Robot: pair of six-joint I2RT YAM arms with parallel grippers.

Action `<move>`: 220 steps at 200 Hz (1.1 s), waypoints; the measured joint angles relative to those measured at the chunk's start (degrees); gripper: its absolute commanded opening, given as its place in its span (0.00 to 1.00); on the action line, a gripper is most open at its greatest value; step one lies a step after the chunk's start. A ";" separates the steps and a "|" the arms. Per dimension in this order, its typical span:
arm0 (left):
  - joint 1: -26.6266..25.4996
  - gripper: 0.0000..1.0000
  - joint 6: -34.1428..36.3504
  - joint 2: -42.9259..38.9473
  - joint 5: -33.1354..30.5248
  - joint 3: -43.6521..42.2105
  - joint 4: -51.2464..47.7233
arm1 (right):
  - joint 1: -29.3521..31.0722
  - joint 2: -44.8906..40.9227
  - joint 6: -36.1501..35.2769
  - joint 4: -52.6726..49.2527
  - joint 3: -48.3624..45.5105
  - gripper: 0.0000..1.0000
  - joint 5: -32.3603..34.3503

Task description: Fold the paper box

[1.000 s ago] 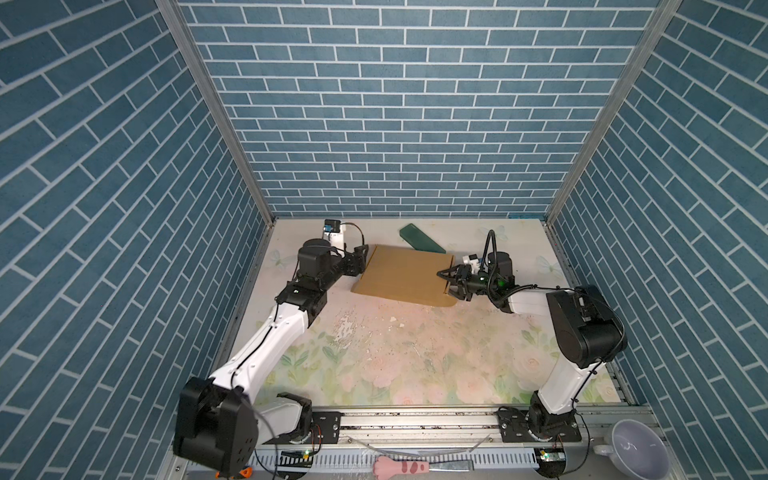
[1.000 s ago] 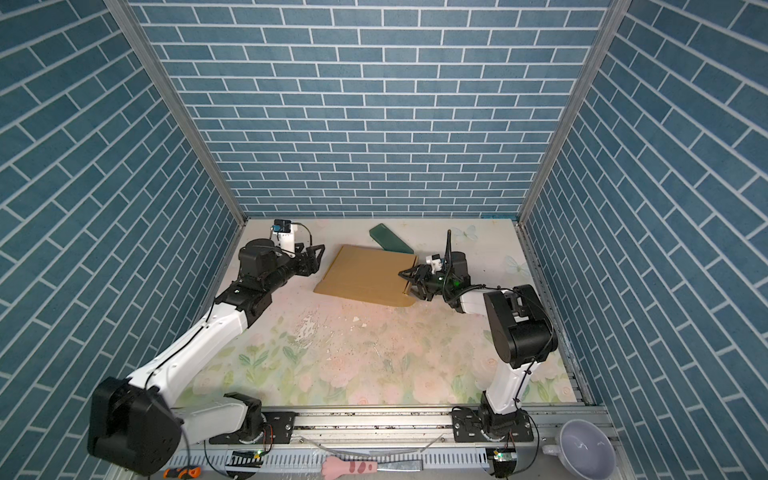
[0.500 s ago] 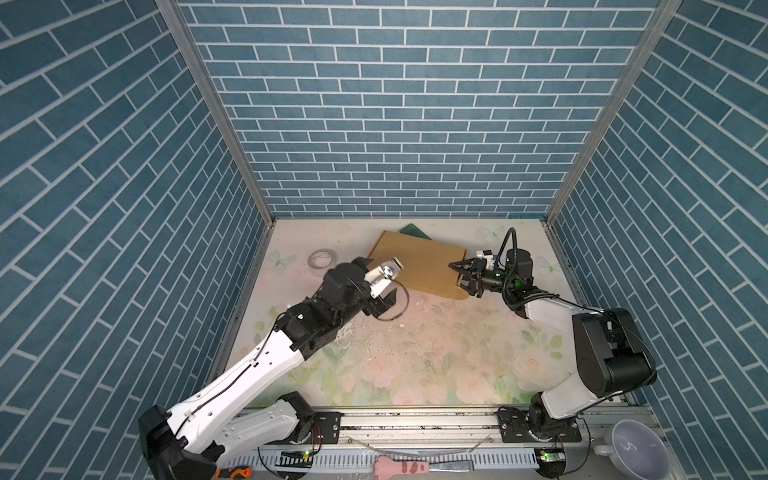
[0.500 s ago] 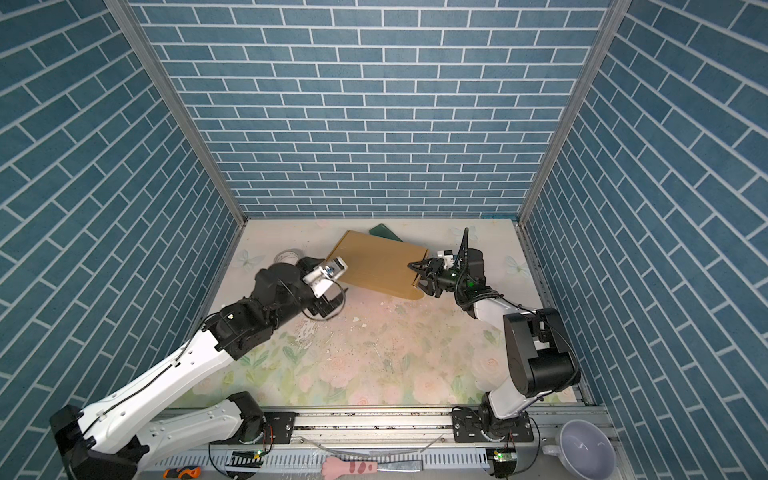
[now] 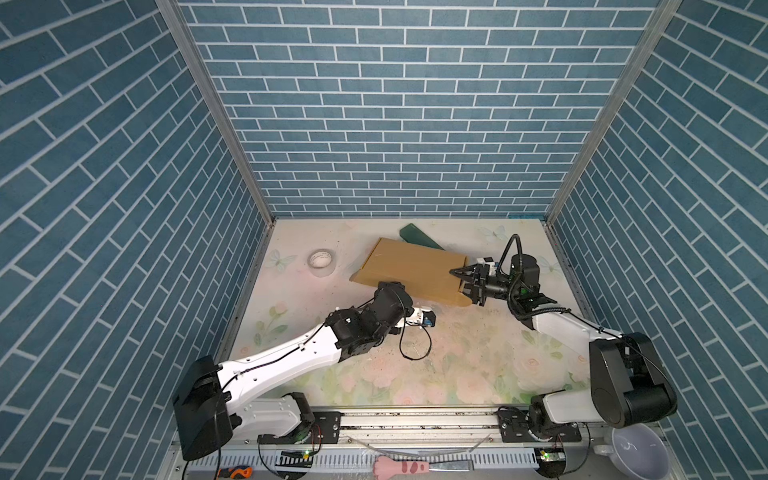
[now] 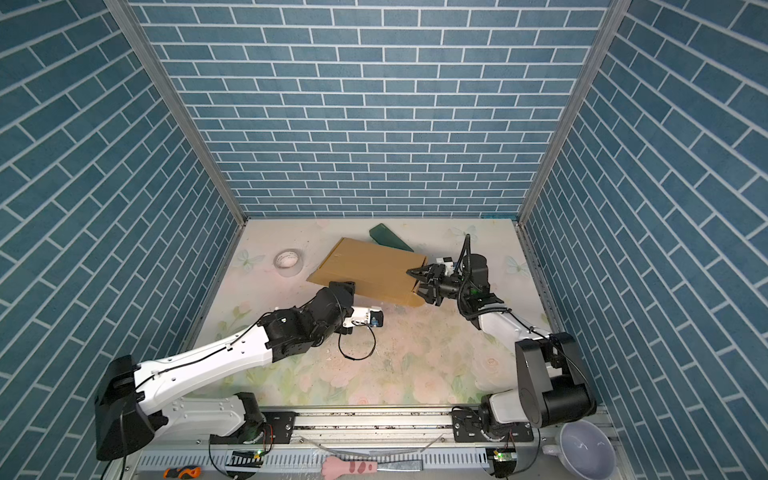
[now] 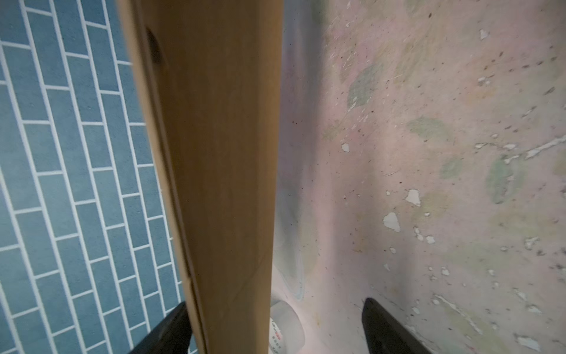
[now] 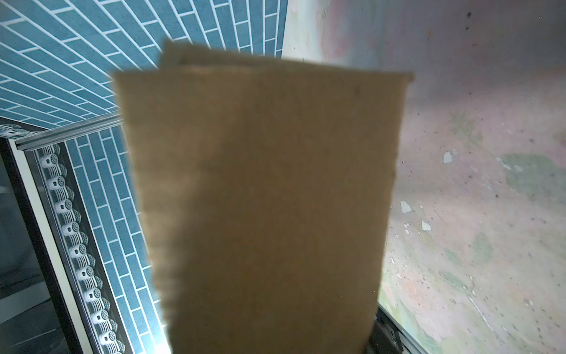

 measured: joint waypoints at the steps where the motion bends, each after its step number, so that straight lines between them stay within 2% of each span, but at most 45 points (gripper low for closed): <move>1: 0.00 0.85 0.26 0.13 -0.09 0.00 0.24 | 0.02 -0.13 -0.02 -0.22 0.00 0.36 -0.04; 60: 0.79 0.79 5.68 2.05 -0.35 -0.44 4.31 | 1.51 -1.64 0.09 -4.22 -0.35 0.37 -2.23; 86: 0.96 0.72 6.67 2.03 -0.59 -1.25 5.44 | 1.77 -1.75 0.70 -4.70 -0.35 0.38 -3.17; 119: 1.03 0.60 7.56 2.03 -1.44 -1.27 6.34 | 2.01 -1.75 1.14 -5.09 -0.35 0.44 -3.32; 151: 1.03 0.57 7.34 2.03 -1.86 -1.27 6.45 | 2.01 -1.75 1.62 -5.09 -0.35 0.61 -3.91; 174: 1.55 0.57 6.12 2.03 -2.10 -1.07 5.62 | 2.10 -1.75 1.22 -4.90 -0.35 0.69 -5.97; 220: 3.04 0.56 -0.07 2.23 0.07 1.03 -1.20 | -2.19 -2.56 0.92 -4.81 -1.60 0.73 -6.54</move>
